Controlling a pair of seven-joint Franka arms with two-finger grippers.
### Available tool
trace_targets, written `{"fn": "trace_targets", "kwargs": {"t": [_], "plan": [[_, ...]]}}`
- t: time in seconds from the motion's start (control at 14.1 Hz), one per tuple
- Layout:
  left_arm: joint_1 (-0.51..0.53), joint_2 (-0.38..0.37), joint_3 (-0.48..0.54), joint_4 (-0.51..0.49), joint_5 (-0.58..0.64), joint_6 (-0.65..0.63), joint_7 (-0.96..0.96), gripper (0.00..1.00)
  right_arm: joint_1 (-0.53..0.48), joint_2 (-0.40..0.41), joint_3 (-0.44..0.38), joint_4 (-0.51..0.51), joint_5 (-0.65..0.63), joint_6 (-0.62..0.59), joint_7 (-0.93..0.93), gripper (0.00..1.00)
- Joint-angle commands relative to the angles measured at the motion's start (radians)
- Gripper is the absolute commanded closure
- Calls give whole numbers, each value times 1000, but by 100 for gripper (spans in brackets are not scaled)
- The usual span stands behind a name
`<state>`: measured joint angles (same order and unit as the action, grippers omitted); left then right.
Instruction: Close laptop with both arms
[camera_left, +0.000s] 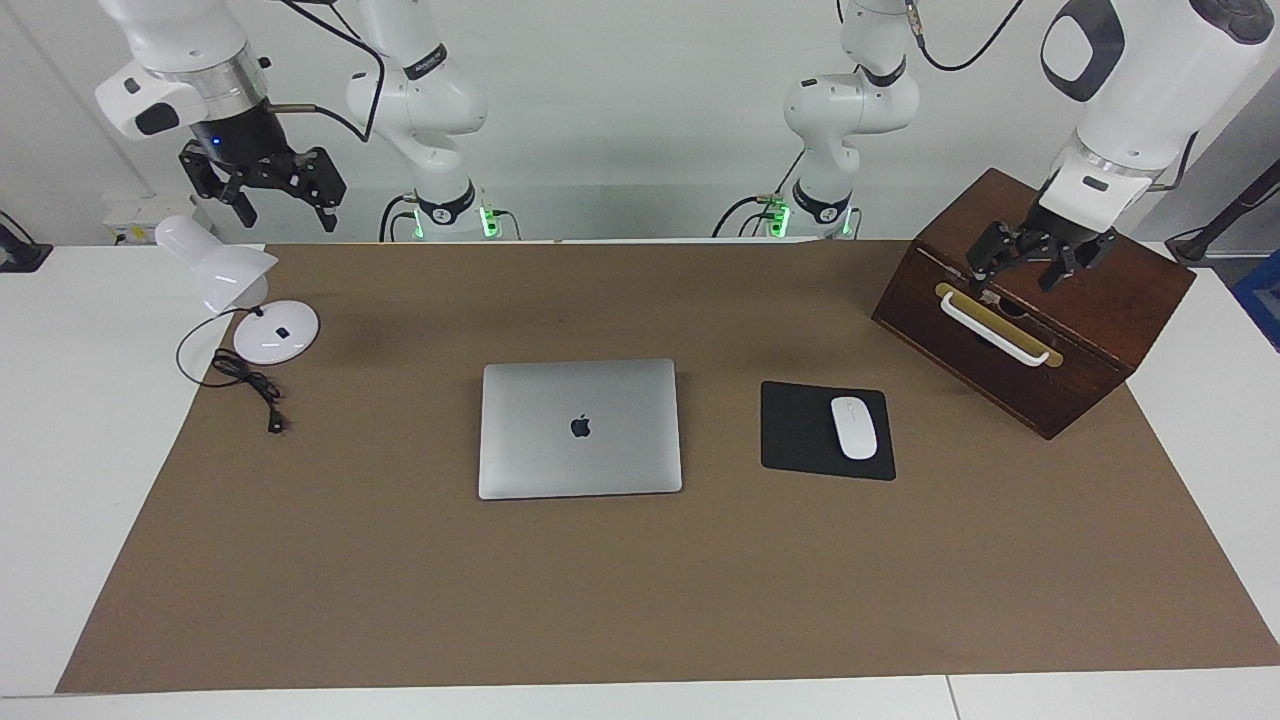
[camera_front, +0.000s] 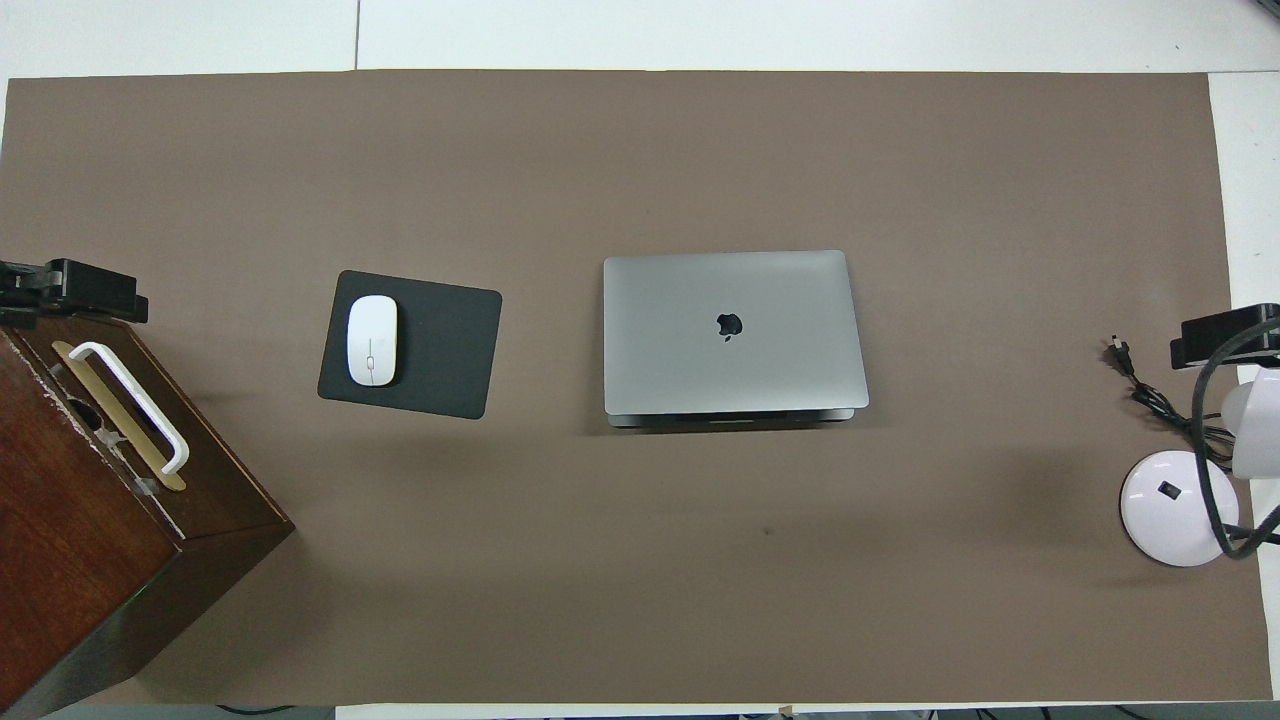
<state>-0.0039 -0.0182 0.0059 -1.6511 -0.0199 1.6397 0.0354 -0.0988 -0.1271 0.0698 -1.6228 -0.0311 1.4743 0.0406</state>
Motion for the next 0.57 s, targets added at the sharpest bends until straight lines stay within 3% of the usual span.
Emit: {"fn": "trace_targets", "kwargs": {"t": [0.0, 0.5], "plan": [[10, 1, -3, 17, -3, -4, -2, 0, -16, 1, 8, -3, -18, 15, -34, 0], [10, -2, -3, 17, -3, -4, -2, 0, -18, 1, 8, -8, -16, 47, -36, 0]]}}
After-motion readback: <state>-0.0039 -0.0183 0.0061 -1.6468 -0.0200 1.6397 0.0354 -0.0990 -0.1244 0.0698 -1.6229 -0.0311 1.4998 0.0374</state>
